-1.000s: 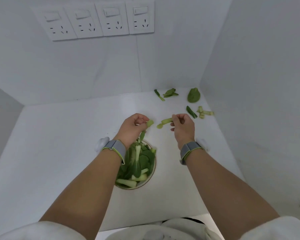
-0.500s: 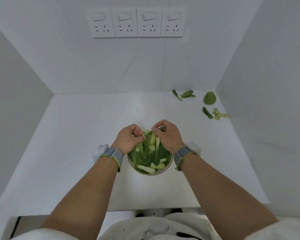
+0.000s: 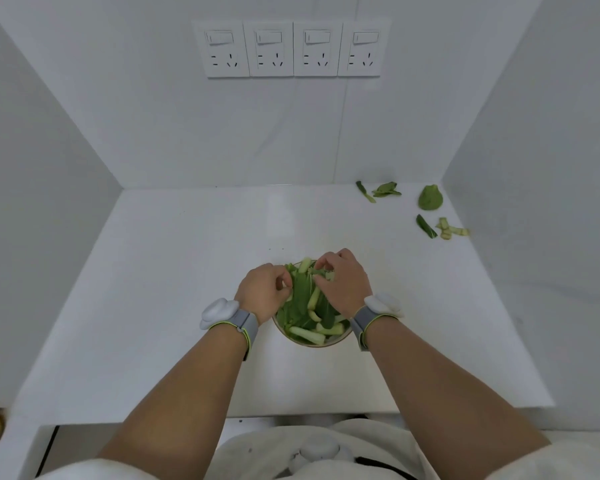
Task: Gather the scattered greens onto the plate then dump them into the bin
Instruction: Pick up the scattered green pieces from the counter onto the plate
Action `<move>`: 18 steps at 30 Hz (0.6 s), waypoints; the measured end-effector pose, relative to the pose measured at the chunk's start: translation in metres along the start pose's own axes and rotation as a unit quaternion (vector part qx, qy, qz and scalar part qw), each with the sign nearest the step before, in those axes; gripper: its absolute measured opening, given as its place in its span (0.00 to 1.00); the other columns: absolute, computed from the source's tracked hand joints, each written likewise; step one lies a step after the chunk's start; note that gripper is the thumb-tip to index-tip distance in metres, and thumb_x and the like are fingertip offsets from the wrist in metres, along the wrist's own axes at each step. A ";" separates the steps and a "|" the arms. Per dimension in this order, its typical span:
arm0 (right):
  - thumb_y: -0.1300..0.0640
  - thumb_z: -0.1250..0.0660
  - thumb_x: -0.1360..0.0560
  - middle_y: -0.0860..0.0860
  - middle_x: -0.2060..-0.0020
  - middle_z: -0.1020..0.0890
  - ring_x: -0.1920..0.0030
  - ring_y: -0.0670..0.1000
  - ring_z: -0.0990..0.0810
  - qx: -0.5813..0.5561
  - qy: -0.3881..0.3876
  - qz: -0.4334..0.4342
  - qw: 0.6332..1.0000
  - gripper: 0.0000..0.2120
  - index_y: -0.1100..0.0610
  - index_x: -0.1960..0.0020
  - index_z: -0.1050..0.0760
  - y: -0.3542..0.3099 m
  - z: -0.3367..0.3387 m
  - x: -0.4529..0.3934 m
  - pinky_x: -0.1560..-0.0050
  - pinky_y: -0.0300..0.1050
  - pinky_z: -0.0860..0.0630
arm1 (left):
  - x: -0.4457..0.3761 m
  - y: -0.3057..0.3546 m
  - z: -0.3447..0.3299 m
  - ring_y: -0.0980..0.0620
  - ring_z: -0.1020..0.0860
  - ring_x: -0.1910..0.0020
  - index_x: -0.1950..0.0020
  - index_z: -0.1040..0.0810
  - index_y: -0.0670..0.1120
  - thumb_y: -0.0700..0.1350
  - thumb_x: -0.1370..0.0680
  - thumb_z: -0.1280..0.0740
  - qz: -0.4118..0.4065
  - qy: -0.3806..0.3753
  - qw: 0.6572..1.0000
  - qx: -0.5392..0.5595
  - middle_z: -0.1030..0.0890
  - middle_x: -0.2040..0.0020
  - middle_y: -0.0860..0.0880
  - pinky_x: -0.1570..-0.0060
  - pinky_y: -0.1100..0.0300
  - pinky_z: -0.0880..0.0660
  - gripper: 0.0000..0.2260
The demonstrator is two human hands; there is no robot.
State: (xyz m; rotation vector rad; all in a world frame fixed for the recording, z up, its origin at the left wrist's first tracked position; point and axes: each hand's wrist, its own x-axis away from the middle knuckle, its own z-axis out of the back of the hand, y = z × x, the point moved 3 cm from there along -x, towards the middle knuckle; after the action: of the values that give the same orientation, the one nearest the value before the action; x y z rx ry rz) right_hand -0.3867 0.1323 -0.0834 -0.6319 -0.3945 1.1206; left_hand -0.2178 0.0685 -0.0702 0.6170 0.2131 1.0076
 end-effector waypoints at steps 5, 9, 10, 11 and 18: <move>0.51 0.33 0.25 0.46 0.57 0.25 0.59 0.47 0.25 -0.015 0.030 -0.006 0.999 0.03 0.49 0.56 0.23 0.013 0.004 0.001 0.56 0.42 0.26 | -0.004 -0.003 -0.002 0.51 0.21 0.57 0.55 0.20 0.52 0.45 0.26 0.33 0.030 0.011 0.999 -0.022 0.18 0.58 0.53 0.57 0.58 0.23 0.04; 0.52 0.36 0.23 0.47 0.57 0.23 0.57 0.49 0.24 -0.023 0.043 -0.033 0.998 0.06 0.52 0.54 0.23 0.028 0.008 0.000 0.54 0.43 0.26 | -0.010 0.002 -0.002 0.50 0.21 0.59 0.55 0.21 0.50 0.46 0.24 0.34 0.024 0.044 0.999 0.002 0.18 0.59 0.52 0.57 0.56 0.23 0.03; 0.52 0.37 0.23 0.47 0.57 0.22 0.57 0.49 0.24 -0.028 0.048 -0.043 0.998 0.05 0.51 0.54 0.24 0.032 0.010 0.000 0.55 0.44 0.26 | -0.012 0.004 -0.003 0.50 0.21 0.60 0.55 0.21 0.50 0.46 0.23 0.35 0.016 0.048 0.999 0.013 0.18 0.60 0.52 0.57 0.56 0.23 0.04; 0.53 0.37 0.23 0.47 0.57 0.22 0.58 0.49 0.24 -0.037 0.055 -0.056 0.996 0.05 0.51 0.54 0.24 0.037 0.013 0.000 0.55 0.44 0.26 | -0.014 0.007 -0.004 0.50 0.22 0.60 0.55 0.21 0.49 0.46 0.23 0.35 0.010 0.052 0.998 0.023 0.18 0.61 0.52 0.58 0.56 0.23 0.04; 0.54 0.40 0.21 0.47 0.60 0.23 0.62 0.46 0.26 -0.085 0.085 -0.152 0.981 0.04 0.52 0.54 0.29 0.074 0.029 -0.002 0.63 0.43 0.31 | -0.033 0.045 -0.019 0.50 0.21 0.58 0.49 0.20 0.49 0.47 0.18 0.41 -0.055 0.052 0.997 0.026 0.18 0.58 0.51 0.54 0.55 0.24 0.10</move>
State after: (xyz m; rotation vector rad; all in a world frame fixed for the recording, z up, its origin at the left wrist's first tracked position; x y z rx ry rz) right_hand -0.4571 0.1597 -0.1090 -0.7824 -0.4271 0.7403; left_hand -0.2762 0.0655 -0.0638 0.5937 0.3628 0.9300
